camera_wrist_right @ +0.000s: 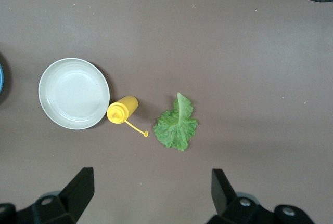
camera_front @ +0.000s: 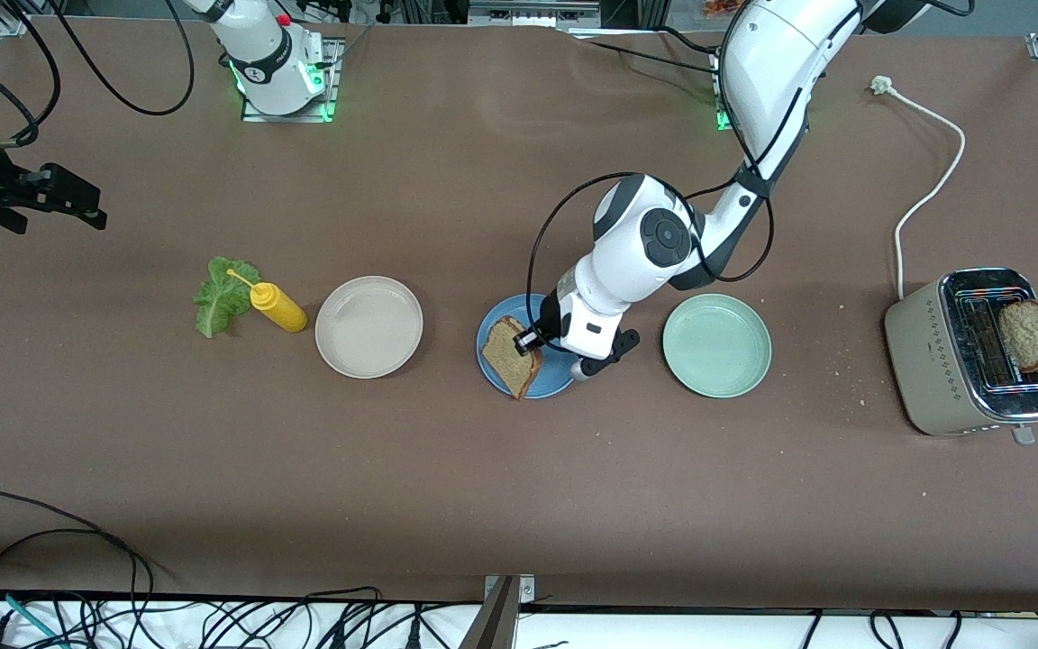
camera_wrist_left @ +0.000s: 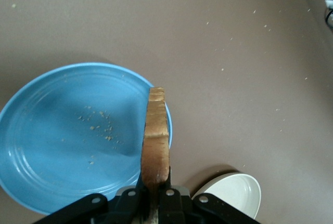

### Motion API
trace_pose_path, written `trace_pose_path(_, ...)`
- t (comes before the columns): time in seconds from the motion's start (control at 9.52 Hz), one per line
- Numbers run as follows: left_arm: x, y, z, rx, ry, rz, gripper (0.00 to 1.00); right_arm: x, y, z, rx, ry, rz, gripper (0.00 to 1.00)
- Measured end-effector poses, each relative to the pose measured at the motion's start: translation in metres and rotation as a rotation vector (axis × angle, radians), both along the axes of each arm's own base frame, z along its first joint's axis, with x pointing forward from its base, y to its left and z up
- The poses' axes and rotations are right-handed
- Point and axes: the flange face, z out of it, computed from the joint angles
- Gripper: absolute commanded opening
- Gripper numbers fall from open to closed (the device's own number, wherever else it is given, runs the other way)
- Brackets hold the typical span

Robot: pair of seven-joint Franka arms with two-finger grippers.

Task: Make sandwich in blue plate with both arms
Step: 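Lower the bread onto the blue plate and open the left gripper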

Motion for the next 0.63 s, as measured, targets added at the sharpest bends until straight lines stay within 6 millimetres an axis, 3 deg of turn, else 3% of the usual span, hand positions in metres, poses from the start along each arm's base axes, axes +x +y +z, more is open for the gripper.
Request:
trace_pose_path(0.42,-0.0065,-0.005,-0.0061,0.013,0.03,-0.019,0.0,0.0,0.0,0.0,0.0,0.0,0.0,1.0)
trace_pose_path(0.63,-0.0065,-0.0048,-0.0065,0.014,0.032,-0.02,0.33,0.0,0.0,0.0,0.0,0.0,0.0,1.0)
